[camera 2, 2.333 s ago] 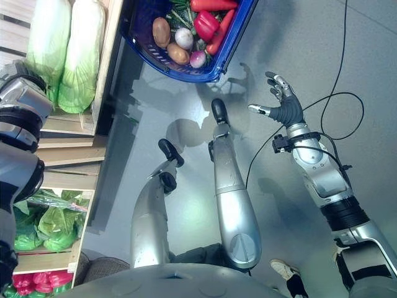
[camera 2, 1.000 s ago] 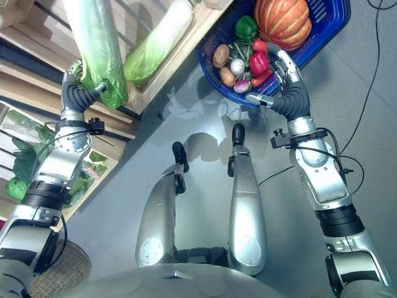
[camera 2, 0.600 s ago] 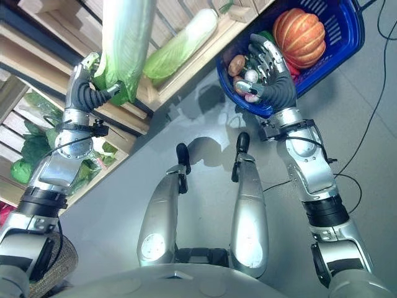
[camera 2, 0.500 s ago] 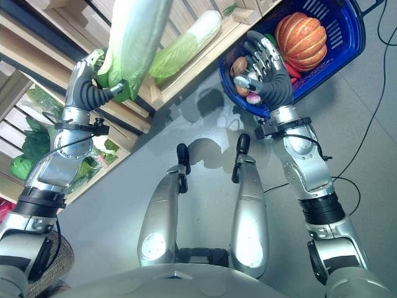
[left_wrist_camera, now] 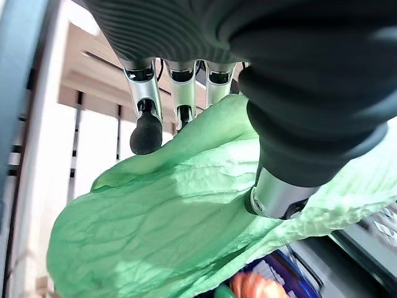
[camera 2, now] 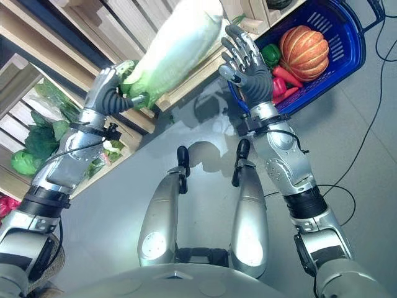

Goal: Pick up fruits and vegetables into the basket

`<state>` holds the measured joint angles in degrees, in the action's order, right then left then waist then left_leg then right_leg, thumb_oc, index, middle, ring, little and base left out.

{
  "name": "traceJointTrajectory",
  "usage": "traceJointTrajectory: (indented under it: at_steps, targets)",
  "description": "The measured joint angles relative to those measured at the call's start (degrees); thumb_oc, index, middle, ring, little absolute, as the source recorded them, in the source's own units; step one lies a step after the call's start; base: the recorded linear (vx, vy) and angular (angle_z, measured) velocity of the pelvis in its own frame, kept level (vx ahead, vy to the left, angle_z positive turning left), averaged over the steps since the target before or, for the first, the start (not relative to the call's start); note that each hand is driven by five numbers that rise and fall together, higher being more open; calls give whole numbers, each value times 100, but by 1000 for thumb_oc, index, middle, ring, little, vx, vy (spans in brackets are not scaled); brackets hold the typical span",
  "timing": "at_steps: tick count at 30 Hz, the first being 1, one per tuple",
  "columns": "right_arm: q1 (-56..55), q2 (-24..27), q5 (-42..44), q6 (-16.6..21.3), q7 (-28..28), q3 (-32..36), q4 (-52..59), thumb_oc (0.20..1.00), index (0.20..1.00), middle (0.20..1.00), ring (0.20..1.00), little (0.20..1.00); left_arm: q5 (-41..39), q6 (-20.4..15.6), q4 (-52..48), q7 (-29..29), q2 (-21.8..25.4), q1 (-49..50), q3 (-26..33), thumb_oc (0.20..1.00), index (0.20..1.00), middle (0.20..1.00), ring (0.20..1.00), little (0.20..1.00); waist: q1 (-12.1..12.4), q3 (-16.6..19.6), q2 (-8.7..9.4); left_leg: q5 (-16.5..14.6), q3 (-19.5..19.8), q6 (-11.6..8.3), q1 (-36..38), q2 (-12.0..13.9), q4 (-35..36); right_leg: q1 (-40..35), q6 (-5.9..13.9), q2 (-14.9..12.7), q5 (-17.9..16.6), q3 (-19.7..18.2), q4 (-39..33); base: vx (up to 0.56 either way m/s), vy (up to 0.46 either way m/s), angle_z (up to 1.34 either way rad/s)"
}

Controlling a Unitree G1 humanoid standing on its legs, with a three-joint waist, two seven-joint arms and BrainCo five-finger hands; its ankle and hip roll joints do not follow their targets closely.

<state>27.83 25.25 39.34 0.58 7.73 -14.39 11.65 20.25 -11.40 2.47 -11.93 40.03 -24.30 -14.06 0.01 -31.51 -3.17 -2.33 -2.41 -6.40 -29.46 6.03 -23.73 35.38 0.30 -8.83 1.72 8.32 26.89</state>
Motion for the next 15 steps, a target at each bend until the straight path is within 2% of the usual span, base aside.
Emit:
traceJointTrajectory:
  at_steps: [4, 15]
  targets:
    - [-23, 12, 20, -2, 474, -4, -36, 1000, 1000, 1000, 1000, 1000, 188, 71, -6, 126, -3, -31, -289, 200, 200, 200, 200, 200, -15, -1, 2, -9, -27, 24, -20, -2, 1, -3, 49, 8, -50, -32, -77, -10, 3, -2]
    - [-105, 32, 417, -13, 907, -199, -277, 1000, 1000, 1000, 1000, 1000, 1103, 740, -181, 156, -15, -198, -717, 200, 200, 200, 200, 200, -86, -28, 53, -23, -51, 42, 27, -3, 4, -86, 40, 30, -147, -82, -208, -4, 3, -1]
